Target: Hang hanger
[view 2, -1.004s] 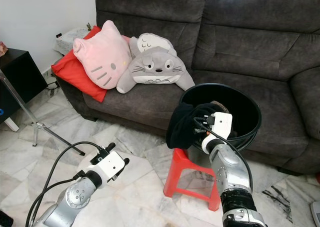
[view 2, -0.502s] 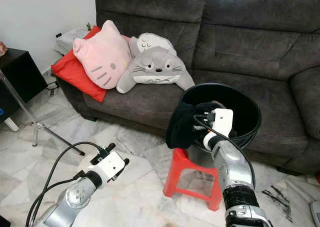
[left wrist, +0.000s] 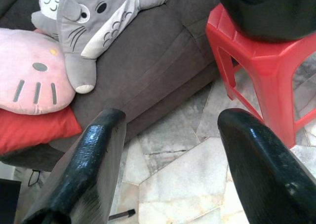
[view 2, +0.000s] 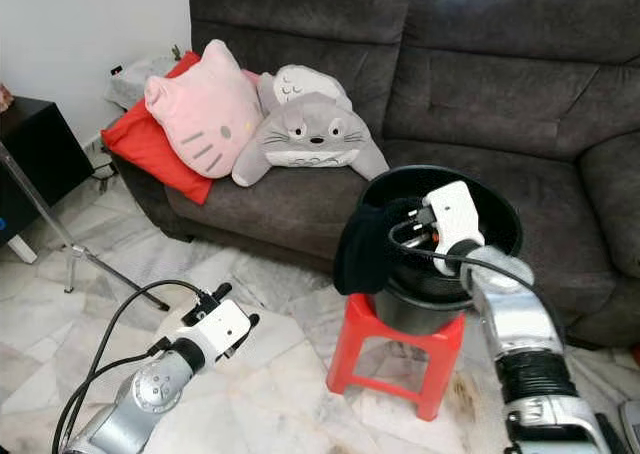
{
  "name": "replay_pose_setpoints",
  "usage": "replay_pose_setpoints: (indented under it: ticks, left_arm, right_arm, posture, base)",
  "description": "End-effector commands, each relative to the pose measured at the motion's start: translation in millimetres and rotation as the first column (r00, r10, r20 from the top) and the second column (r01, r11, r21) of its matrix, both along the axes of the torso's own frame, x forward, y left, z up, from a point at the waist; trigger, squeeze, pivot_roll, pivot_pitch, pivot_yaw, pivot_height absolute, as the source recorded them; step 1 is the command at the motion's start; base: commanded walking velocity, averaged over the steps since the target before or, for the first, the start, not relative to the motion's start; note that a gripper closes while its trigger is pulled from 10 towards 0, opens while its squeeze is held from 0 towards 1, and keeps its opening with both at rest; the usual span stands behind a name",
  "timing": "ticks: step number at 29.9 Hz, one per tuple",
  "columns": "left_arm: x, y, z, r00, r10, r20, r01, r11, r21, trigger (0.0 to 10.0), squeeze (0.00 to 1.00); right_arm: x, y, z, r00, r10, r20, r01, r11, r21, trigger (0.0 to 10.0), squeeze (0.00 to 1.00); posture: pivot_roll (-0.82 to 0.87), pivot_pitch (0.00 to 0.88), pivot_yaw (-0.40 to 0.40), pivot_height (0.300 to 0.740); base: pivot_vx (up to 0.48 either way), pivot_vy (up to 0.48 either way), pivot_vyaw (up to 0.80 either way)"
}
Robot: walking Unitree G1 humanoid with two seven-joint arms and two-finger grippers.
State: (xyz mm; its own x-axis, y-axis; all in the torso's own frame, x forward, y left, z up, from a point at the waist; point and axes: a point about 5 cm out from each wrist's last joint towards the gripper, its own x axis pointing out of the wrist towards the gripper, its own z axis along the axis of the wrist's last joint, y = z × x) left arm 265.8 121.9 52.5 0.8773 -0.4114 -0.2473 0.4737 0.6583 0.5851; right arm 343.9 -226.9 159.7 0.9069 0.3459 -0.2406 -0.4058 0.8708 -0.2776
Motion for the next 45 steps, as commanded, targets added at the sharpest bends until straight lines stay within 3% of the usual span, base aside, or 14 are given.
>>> replay_pose_setpoints:
  ticks: [1, 6, 9, 15, 17, 25, 26, 28, 30, 33, 35, 39, 42, 45]
  left_arm:
    - [1.5, 2.2, -1.4, 1.000, -0.011, -0.006, 0.011, 1.000, 0.024, 10.0, 0.00]
    - [2.4, 4.0, -1.5, 1.000, -0.011, -0.008, 0.012, 1.000, 0.029, 10.0, 0.00]
    - [2.5, 4.3, -1.6, 1.000, -0.013, -0.010, 0.013, 0.999, 0.031, 10.0, 0.00]
    - [2.0, 4.5, -2.5, 1.000, -0.019, -0.017, 0.020, 0.999, 0.034, 10.0, 0.00]
    - [1.5, 4.8, -2.8, 1.000, -0.022, -0.019, 0.023, 0.999, 0.036, 10.0, 0.00]
    - [0.2, 5.0, -3.5, 0.999, -0.031, -0.026, 0.032, 0.999, 0.041, 10.0, 0.00]
    - [0.4, 5.1, -3.6, 0.999, -0.033, -0.027, 0.035, 0.999, 0.042, 10.0, 0.00]
    - [0.4, 5.3, -3.6, 0.999, -0.035, -0.028, 0.036, 0.998, 0.044, 10.0, 0.00]
    - [0.7, 6.0, -4.1, 0.999, -0.041, -0.030, 0.042, 0.998, 0.055, 10.0, 0.00]
    - [0.8, 6.5, -4.6, 0.999, -0.042, -0.032, 0.044, 0.997, 0.058, 10.0, 0.00]
    - [0.9, 6.4, -4.8, 0.999, -0.043, -0.032, 0.045, 0.997, 0.060, 10.0, 0.00]
    - [0.6, 6.4, -5.1, 0.999, -0.043, -0.034, 0.045, 0.997, 0.060, 10.0, 0.00]
    - [-0.6, 6.0, -6.1, 0.998, -0.049, -0.038, 0.051, 0.997, 0.063, 10.0, 0.00]
    - [-1.4, 6.0, -6.7, 0.998, -0.052, -0.041, 0.054, 0.996, 0.065, 10.0, 0.00]
  right_arm:
    - [1.7, 5.8, 22.1, 0.996, 0.078, 0.046, -0.074, 0.995, -0.074, 0.0, 0.00]
    - [2.7, -2.6, 50.4, 0.992, 0.086, 0.092, -0.073, 0.988, -0.134, 0.0, 0.00]
    - [1.0, -7.8, 51.4, 0.994, 0.084, 0.070, -0.070, 0.981, -0.183, 0.0, 0.00]
    - [-6.1, -28.4, 13.1, 0.994, -0.051, -0.097, 0.017, 0.946, -0.322, 0.0, 0.00]
    - [-7.9, -27.8, 8.9, 0.992, -0.055, -0.114, 0.018, 0.954, -0.300, 0.0, 0.00]
    - [-21.1, -8.7, -3.5, 0.970, 0.134, -0.204, -0.187, 0.946, -0.266, 0.0, 0.00]
    - [-10.8, -7.5, 20.8, 0.991, 0.109, -0.080, -0.115, 0.990, -0.086, 0.0, 0.00]
    - [-2.8, -8.1, 47.5, 0.997, 0.067, 0.030, -0.070, 0.990, 0.119, 0.0, 0.00]
    - [6.9, -17.2, 84.9, 0.990, -0.045, 0.136, -0.008, 0.933, 0.360, 0.0, 0.00]
    - [15.2, -35.0, 117.1, 0.960, -0.198, 0.197, 0.048, 0.814, 0.579, 0.0, 0.00]
    - [17.7, -41.7, 124.2, 0.952, -0.241, 0.188, 0.061, 0.751, 0.658, 0.0, 0.00]
    - [16.2, -28.4, 109.9, 0.975, -0.157, 0.155, 0.038, 0.812, 0.582, 0.0, 0.00]
    - [11.5, -11.0, 61.0, 0.997, -0.075, 0.016, 0.067, 0.952, 0.299, 0.0, 0.00]
    - [7.0, -5.6, 43.5, 0.999, -0.037, -0.034, 0.043, 0.978, 0.206, 0.0, 0.00]
  posture:
    - [-0.06, 0.000, 0.024, 0.740]
    - [-0.07, 0.000, 0.028, 0.740]
    - [-0.07, 0.000, 0.028, 0.740]
    - [-0.07, 0.000, 0.029, 0.740]
    - [-0.07, 0.000, 0.030, 0.740]
    - [-0.07, 0.000, 0.034, 0.740]
    - [-0.07, 0.000, 0.034, 0.740]
    - [-0.07, 0.000, 0.034, 0.740]
    - [-0.07, 0.000, 0.036, 0.740]
    - [-0.08, 0.000, 0.035, 0.740]
    - [-0.07, 0.000, 0.032, 0.740]
    - [-0.07, 0.000, 0.028, 0.740]
    - [-0.07, 0.000, 0.029, 0.740]
    - [-0.07, 0.000, 0.030, 0.740]
  base:
    - [0.000, 0.000, 0.00]
    - [0.000, 0.000, 0.00]
    - [0.000, 0.000, 0.00]
    - [0.000, 0.000, 0.00]
    - [0.000, 0.000, 0.00]
    - [0.000, 0.000, 0.00]
    - [0.000, 0.000, 0.00]
    - [0.000, 0.000, 0.00]
    - [0.000, 0.000, 0.00]
    - [0.000, 0.000, 0.00]
    - [0.000, 0.000, 0.00]
    - [0.000, 0.000, 0.00]
    - [0.000, 0.000, 0.00]
    - [0.000, 0.000, 0.00]
